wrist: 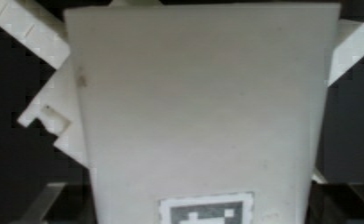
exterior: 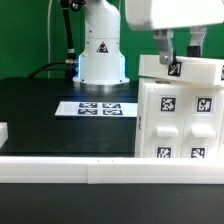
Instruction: Assemble cabinet
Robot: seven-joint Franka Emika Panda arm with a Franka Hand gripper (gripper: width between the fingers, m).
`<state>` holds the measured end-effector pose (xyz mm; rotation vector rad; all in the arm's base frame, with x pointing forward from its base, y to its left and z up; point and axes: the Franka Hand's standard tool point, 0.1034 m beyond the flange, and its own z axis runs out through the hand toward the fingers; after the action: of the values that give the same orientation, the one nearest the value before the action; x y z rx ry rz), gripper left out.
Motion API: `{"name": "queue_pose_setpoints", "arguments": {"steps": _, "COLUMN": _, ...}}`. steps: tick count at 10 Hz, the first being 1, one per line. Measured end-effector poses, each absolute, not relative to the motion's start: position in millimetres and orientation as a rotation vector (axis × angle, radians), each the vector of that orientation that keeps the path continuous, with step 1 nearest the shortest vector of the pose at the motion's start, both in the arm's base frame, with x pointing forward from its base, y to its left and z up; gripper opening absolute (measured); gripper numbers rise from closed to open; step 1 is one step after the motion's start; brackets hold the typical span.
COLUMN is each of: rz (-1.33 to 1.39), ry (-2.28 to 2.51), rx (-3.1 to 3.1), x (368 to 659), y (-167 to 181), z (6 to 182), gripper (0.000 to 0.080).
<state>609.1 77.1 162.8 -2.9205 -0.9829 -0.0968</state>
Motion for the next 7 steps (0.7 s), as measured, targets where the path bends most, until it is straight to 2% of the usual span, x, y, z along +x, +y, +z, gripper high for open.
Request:
{"name": "queue_pose_setpoints", "arguments": {"steps": 3, "rz": -0.087, "ry": -0.699, "rx": -2.995, "x": 608.8, "y": 77.1, "z": 162.5, "gripper": 0.0558}}
{"name": "queue_pose_setpoints", "arguments": {"steps": 7, "rz": -0.163, "ry": -0.064, "rx": -3.044, "x": 609.8, "y": 77.7, "z": 161.4, "gripper": 0.0560}}
